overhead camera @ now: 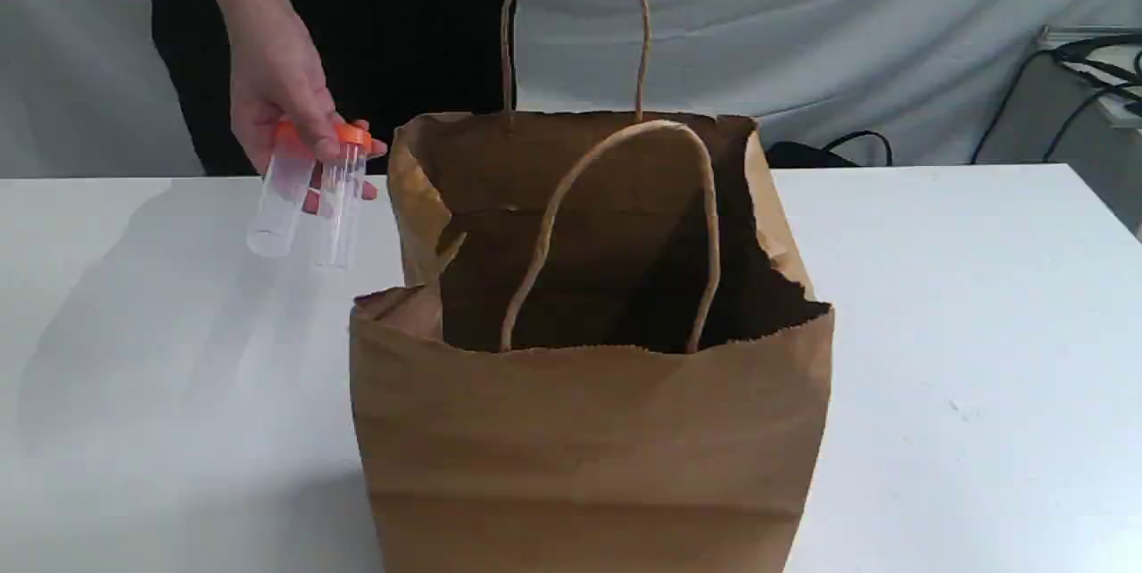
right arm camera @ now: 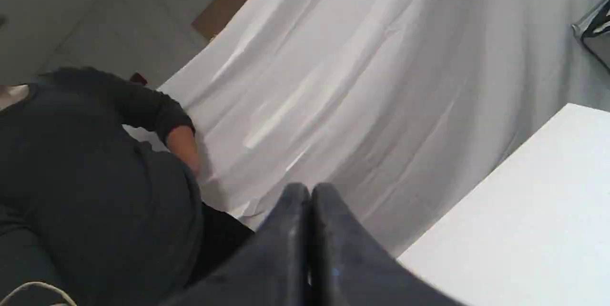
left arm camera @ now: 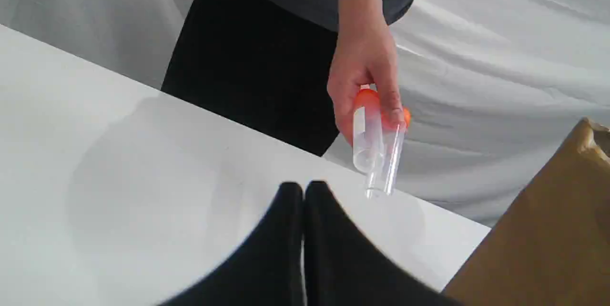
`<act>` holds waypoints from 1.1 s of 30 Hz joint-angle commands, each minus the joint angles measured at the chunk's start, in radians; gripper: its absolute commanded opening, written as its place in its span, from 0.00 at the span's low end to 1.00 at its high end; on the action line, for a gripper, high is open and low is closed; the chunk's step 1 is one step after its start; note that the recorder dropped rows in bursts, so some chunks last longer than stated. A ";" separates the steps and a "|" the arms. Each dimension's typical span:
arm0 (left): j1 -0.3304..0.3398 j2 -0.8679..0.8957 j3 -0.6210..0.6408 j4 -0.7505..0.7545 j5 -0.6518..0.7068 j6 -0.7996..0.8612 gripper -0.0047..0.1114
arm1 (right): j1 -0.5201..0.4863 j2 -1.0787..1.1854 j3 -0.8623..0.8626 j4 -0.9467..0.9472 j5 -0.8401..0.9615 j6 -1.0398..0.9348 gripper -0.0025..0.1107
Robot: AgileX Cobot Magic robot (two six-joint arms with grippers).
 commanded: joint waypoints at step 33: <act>0.002 -0.003 0.004 -0.004 -0.009 -0.037 0.04 | -0.006 1.175 -1.507 0.067 1.356 -0.759 0.02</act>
